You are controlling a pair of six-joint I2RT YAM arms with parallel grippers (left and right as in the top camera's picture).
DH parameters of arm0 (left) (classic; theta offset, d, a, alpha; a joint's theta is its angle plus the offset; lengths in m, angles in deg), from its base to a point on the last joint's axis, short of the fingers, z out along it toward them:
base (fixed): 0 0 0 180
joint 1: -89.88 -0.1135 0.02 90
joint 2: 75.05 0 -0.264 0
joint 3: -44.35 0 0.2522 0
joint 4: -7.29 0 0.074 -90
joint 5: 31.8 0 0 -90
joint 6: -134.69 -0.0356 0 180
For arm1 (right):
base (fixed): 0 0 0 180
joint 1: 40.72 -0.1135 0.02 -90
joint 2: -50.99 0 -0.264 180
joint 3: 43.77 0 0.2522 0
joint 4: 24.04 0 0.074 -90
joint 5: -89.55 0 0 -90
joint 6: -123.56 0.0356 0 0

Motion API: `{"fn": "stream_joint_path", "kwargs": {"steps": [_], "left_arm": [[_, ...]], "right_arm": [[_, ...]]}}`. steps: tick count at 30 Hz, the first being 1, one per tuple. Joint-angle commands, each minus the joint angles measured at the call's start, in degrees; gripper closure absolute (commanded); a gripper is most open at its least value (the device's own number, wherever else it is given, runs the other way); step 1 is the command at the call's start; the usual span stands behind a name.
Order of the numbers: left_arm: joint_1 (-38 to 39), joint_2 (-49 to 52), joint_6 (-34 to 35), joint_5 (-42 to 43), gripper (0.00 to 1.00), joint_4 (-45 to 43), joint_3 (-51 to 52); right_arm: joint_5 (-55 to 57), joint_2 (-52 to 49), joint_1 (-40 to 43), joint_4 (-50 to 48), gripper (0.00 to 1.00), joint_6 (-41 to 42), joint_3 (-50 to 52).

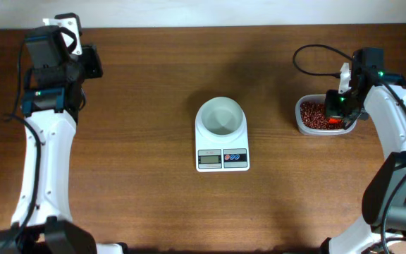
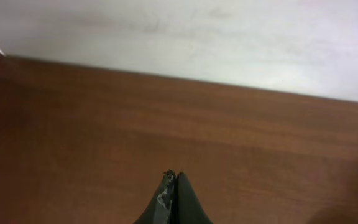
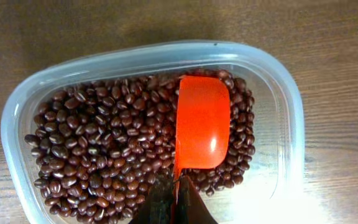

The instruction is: Scoop item into bowl and weigh 50g on scale

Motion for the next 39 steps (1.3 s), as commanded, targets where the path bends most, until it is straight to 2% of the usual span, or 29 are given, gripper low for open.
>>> {"fn": "stream_joint_path", "kwargs": {"steps": [1,5,11,14,16,21,26,31,36,39], "left_arm": [[0.4,1.9,0.5,1.2,1.0,1.6,-0.2],[4.2,1.9,-3.5,2.1,1.0,5.7,-0.2],[14.2,1.9,-4.0,2.2,1.0,16.3,-0.2],[21.2,1.9,-5.0,2.2,1.0,24.0,-0.2],[29.2,2.1,-7.6,2.2,1.0,30.3,0.6],[41.5,2.2,-7.9,2.1,1.0,29.2,6.1],[50.3,5.7,-12.7,-1.6,1.0,20.3,12.2],[54.0,14.1,-14.6,-2.4,1.0,16.1,12.2],[54.1,14.3,-14.4,-1.0,1.0,17.7,13.2],[54.8,14.3,-15.2,-0.9,1.0,14.6,15.3]], "right_arm": [[0.1,-0.4,-0.3,-1.3,0.96,0.1,-0.1],[0.1,-0.4,-0.3,-1.2,0.96,0.0,-0.1],[0.1,-0.4,-0.3,0.8,0.96,0.1,-0.1],[0.1,-0.4,-0.3,1.3,0.96,0.1,-0.1],[0.1,-0.4,-0.3,1.3,0.96,0.1,-0.1],[0.1,-0.4,-0.3,1.3,0.96,0.1,-0.1],[0.1,-0.4,-0.3,1.3,0.96,0.1,-0.1],[0.1,-0.4,-0.3,1.3,0.96,0.0,-0.1],[0.1,-0.4,-0.3,1.3,0.96,0.1,-0.1],[0.1,-0.4,-0.3,1.3,0.96,0.0,-0.1]]}}
